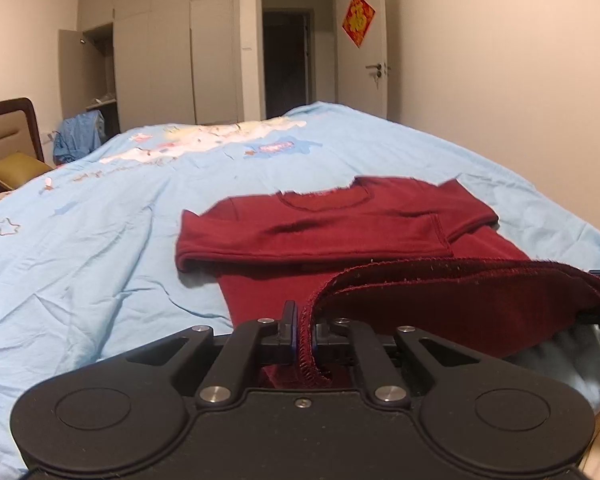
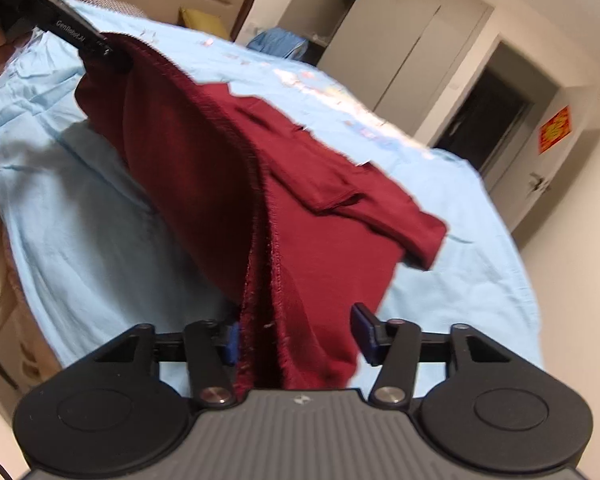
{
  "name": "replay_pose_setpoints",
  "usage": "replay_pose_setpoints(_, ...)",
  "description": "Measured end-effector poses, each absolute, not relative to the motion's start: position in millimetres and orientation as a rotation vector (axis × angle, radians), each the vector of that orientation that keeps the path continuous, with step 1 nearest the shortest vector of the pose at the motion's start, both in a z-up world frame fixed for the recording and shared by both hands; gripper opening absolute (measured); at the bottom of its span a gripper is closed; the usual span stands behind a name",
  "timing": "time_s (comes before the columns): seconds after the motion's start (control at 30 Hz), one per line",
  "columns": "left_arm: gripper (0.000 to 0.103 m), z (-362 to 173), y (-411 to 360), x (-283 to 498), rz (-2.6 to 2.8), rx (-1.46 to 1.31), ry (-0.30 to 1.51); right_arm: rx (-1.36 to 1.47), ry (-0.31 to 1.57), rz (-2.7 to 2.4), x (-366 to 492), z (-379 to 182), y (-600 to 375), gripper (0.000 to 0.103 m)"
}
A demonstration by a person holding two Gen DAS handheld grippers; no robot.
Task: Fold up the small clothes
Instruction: 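Lift the hem with both tools and carry it toward the collar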
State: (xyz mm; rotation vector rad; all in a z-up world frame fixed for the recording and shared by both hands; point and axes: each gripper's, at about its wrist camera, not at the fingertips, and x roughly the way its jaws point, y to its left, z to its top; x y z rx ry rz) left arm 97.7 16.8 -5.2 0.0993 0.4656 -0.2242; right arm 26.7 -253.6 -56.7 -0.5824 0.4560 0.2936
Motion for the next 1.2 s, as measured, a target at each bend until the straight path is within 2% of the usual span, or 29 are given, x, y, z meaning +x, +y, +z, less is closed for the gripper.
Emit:
replay_pose_setpoints(0.07, 0.004, -1, 17, 90, -0.208, 0.092, 0.433, -0.580, 0.421, 0.278, 20, -54, -256, 0.039)
replay_pose_setpoints(0.13, 0.004, 4, 19, 82, -0.193, 0.078, 0.403, -0.567, 0.388, 0.271, 14, -50, -259, 0.016)
replay_pose_setpoints(0.23, 0.004, 15, 22, 71, -0.175, 0.051, 0.355, -0.537, 0.341, 0.270, 7, -40, -260, 0.007)
replay_pose_setpoints(0.67, 0.004, 82, 18, 21, -0.185, 0.050, 0.095, -0.383, 0.099, 0.219, -20, 37, -283, 0.006)
replay_pose_setpoints(1.07, 0.004, 137, 27, -26, -0.293, 0.001, 0.026, -0.331, -0.003, 0.215, -75, 102, -306, 0.006)
replay_pose_setpoints(1.2, 0.004, 141, 24, -21, -0.293, 0.012, 0.060, -0.319, -0.016, 0.216, -70, 112, -311, 0.006)
